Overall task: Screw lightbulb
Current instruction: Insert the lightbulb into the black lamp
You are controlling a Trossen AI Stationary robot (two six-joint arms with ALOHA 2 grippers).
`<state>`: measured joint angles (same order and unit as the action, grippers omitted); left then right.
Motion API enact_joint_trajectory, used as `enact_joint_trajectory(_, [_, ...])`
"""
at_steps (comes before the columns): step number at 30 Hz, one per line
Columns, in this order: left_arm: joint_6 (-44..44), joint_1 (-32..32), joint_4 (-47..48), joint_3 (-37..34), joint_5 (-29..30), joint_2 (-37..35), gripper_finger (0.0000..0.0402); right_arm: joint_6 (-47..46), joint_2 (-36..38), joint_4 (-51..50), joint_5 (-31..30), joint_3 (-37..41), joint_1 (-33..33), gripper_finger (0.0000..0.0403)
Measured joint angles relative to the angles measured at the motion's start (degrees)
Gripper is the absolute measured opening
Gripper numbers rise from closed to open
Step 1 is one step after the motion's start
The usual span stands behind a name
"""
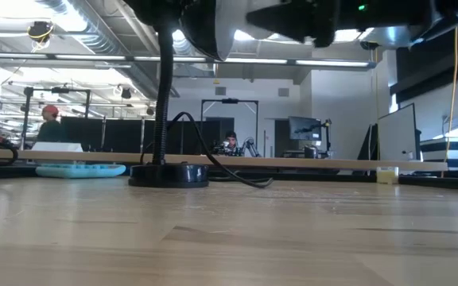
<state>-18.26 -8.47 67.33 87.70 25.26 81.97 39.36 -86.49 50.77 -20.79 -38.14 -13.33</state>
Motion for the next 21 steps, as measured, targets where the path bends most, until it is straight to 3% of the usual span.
enact_joint_trajectory(8, [2.50, -0.04, -0.53, 0.00, -0.22, 0.00, 0.0262, 1.30, -4.51, 0.21, 1.38, -4.92, 1.72, 0.0280])
enact_joint_trajectory(15, [3.88, -0.12, 0.25, 0.00, 0.52, -0.19, 0.0264, -0.18, -4.49, -1.71, -0.12, -7.20, -1.74, 0.0280])
enact_joint_trajectory(21, [-2.45, -0.09, -0.03, -0.07, 5.51, -0.20, 0.0265, -0.88, -4.49, -7.20, -2.58, -12.46, -2.38, 0.0280])
